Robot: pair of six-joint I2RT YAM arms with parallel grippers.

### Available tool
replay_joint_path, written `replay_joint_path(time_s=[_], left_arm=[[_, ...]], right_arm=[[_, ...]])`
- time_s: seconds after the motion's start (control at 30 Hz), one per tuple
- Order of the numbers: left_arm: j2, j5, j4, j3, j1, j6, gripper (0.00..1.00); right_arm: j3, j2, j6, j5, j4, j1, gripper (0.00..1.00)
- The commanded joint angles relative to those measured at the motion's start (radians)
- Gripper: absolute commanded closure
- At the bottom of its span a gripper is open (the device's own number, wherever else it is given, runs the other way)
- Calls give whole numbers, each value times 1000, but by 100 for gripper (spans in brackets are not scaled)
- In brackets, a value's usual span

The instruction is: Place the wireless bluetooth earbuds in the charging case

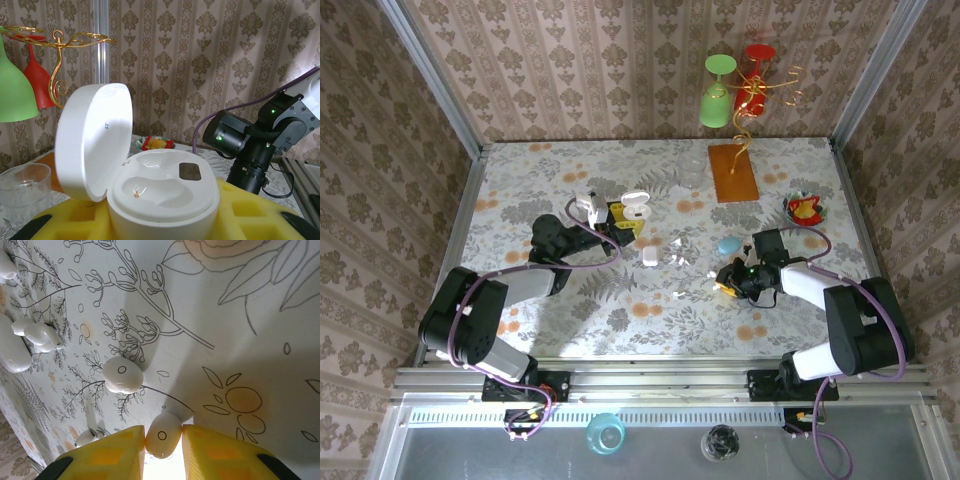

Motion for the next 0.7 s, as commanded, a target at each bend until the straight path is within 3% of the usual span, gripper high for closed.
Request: replay_joint_path(time_s=[0.0, 0.67], left_arm=[[7, 13, 32, 2, 7, -2, 68], [33, 20, 33, 21, 7, 4, 68]], right_arm=[[-5, 13, 9, -21, 13, -2, 72], [8, -27, -7, 13, 6, -2, 78]])
